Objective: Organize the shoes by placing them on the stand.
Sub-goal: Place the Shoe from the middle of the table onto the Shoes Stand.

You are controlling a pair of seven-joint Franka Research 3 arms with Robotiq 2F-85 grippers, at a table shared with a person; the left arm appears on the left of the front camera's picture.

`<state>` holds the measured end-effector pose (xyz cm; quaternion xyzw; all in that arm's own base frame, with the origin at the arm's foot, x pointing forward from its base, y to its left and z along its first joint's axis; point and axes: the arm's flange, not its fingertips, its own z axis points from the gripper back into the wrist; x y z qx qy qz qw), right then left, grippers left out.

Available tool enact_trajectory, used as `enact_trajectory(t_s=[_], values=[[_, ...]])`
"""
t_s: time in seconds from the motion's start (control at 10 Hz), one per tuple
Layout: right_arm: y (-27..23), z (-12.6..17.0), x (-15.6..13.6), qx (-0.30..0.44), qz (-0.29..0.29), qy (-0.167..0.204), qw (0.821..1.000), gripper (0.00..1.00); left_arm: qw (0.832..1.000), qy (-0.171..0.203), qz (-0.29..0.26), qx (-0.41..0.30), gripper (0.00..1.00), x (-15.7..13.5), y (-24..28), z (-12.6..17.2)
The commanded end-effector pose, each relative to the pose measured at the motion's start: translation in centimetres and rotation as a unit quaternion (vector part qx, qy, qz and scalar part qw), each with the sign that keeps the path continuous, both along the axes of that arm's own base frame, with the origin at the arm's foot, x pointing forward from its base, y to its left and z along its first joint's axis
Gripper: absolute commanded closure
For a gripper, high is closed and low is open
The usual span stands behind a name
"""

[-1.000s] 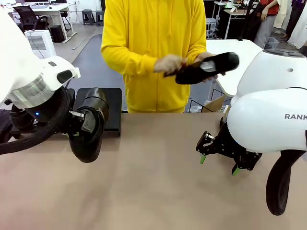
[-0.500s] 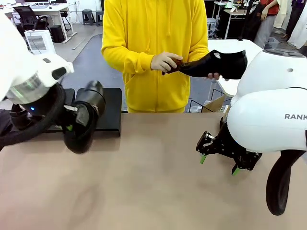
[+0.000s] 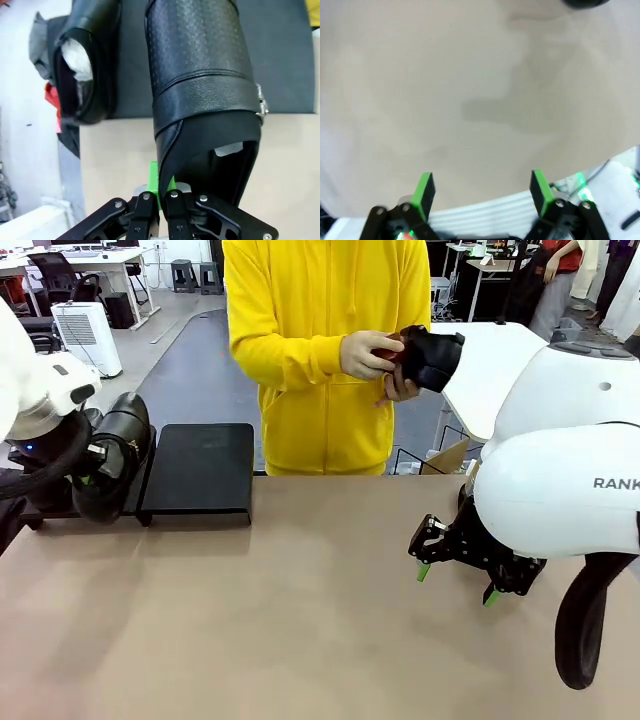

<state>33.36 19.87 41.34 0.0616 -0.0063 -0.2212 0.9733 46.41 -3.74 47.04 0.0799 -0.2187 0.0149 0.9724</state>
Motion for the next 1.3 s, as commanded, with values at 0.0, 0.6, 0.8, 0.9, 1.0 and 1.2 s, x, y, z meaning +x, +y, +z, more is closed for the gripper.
enact_trajectory(t_s=[0.0, 0.6, 0.8, 0.9, 1.0, 1.2], values=[[-0.2, 0.1, 0.2, -0.002, 0.006, -0.005, 1.000, 0.00, 0.999, -0.016, -0.003, 0.029, 1.00, 3.7, 0.1, -0.7], [-0.2, 0.1, 0.2, -0.002, 0.006, -0.005, 1.000, 0.00, 0.998, -0.039, 0.054, 0.001, 1.00, 8.1, 2.4, -3.2], [-0.2, 0.1, 0.2, -0.002, 0.006, -0.005, 1.000, 0.00, 0.997, -0.042, 0.059, -0.010, 1.00, 8.7, 2.4, -4.0], [-0.2, 0.1, 0.2, -0.002, 0.006, -0.005, 1.000, 0.00, 0.997, -0.038, 0.062, -0.014, 1.00, 9.0, 2.4, -4.4], [-0.2, 0.1, 0.2, -0.002, 0.006, -0.005, 1.000, 0.00, 0.997, -0.043, 0.063, -0.012, 0.95, 9.0, 2.3, -4.5], [-0.2, 0.1, 0.2, -0.002, 0.006, -0.005, 1.000, 0.00, 0.997, -0.045, 0.068, 0.000, 0.57, 9.0, 2.4, -4.5]])
